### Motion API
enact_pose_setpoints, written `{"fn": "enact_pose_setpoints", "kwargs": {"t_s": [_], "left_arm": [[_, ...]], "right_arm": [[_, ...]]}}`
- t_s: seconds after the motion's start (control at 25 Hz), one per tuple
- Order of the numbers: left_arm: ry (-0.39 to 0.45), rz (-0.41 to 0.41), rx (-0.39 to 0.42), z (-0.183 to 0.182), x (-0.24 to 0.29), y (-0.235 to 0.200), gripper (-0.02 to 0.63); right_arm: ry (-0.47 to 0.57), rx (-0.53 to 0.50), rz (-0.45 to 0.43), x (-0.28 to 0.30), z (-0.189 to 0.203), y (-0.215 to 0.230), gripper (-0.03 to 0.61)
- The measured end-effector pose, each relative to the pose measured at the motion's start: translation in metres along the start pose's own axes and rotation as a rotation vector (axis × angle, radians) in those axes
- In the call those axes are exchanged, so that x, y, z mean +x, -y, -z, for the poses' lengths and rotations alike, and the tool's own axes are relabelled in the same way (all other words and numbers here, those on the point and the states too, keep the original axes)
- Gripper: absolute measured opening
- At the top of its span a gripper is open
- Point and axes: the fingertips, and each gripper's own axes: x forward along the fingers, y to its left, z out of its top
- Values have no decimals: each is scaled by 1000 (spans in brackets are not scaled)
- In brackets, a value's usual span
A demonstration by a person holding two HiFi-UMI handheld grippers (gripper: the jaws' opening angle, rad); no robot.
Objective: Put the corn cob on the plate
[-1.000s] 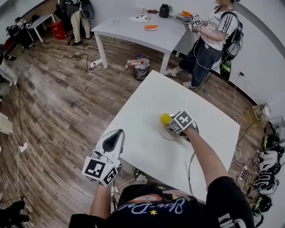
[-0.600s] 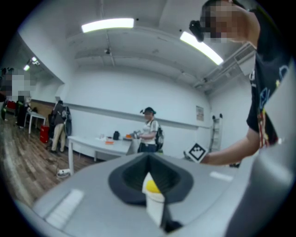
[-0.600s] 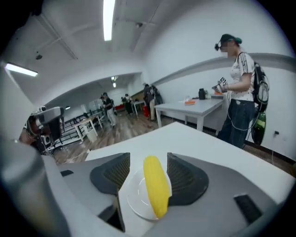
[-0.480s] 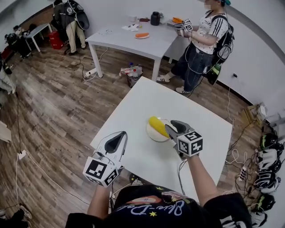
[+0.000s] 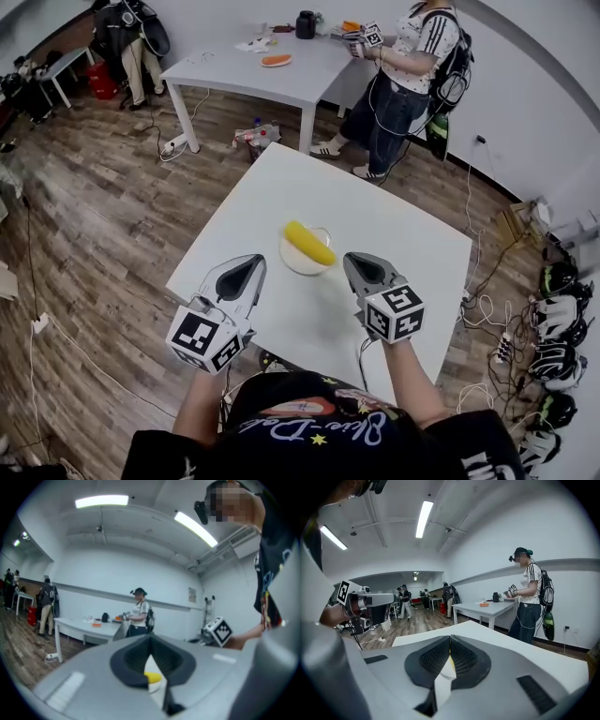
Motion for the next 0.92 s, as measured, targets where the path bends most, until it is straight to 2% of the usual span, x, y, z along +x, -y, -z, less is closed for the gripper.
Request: {"fn": "enact_pose_setpoints", "kwargs": {"t_s": [0.44, 0.64, 0.92], "left_arm": [[-19, 8, 28, -3, 1, 24, -11], [-35, 7, 27, 1, 5, 36, -11], [-46, 22, 28, 3, 11, 47, -11]], "right_arm": [[36, 37, -19, -25, 3, -3, 17], [79, 108, -58, -44, -5, -5, 17], [89, 112, -61, -56, -7, -1, 17]]}}
